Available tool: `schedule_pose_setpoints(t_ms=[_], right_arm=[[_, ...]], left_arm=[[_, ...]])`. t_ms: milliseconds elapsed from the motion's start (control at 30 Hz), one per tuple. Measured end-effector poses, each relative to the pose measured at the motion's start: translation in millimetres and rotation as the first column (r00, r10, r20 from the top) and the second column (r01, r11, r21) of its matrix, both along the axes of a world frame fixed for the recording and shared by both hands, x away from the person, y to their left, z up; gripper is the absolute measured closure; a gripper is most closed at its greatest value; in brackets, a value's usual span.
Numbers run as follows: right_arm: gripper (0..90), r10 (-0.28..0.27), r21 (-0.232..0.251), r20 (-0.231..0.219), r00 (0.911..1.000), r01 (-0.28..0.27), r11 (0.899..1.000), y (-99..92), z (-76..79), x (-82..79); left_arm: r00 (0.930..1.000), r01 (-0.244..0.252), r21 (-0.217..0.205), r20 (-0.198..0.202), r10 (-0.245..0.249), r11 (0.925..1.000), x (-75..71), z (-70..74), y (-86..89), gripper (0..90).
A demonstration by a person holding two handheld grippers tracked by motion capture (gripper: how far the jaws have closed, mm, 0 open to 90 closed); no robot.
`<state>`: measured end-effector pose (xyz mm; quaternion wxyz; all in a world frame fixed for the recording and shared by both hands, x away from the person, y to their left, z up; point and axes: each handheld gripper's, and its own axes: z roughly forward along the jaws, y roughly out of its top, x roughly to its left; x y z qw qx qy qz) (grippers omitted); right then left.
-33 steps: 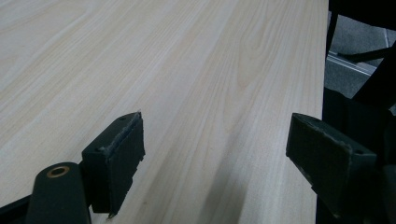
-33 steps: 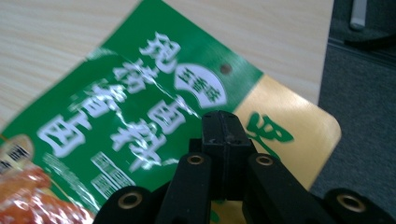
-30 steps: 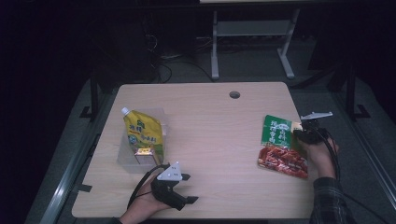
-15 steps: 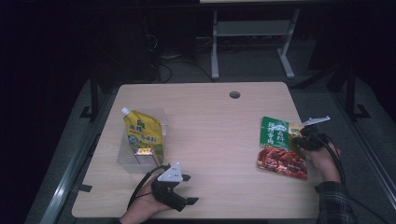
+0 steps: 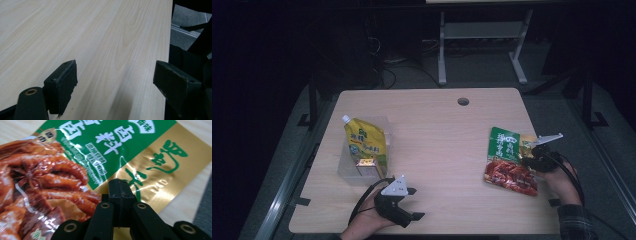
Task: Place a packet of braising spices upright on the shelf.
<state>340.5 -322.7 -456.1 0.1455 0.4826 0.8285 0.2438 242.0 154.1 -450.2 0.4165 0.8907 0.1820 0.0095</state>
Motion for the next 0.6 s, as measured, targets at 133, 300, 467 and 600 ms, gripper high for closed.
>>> schedule_pose_setpoints(t_ms=[133, 300, 467, 600], right_arm=[[90.0, 0.036, 0.005, -0.01, 0.9993, -0.036, 0.999, 6.7, 0.6, -9.6], [90.0, 0.082, 0.007, -0.012, 0.9965, -0.082, 0.997, 18.6, 0.9, -16.3], [90.0, 0.143, 0.013, -0.024, 0.9894, -0.143, 0.99, 38.2, 1.6, -17.9], [90.0, 0.18, 0.02, -0.031, 0.9833, -0.179, 0.984, 49.3, 1.9, -19.4]], left_arm=[[1.0, 0.003, 0.001, 0.002, -0.003, 1.0, -0.4, 0.0, 0.8, 18.9], [1.0, 0.005, 0.002, 0.002, -0.005, 1.0, -0.3, 0.2, -0.1, 18.9], [1.0, 0.004, -0.001, 0.0, -0.004, 1.0, -1.0, 0.3, -0.9, 18.9], [1.0, 0.005, -0.003, -0.001, -0.005, 1.0, -1.0, 0.4, 0.2, 18.9]])
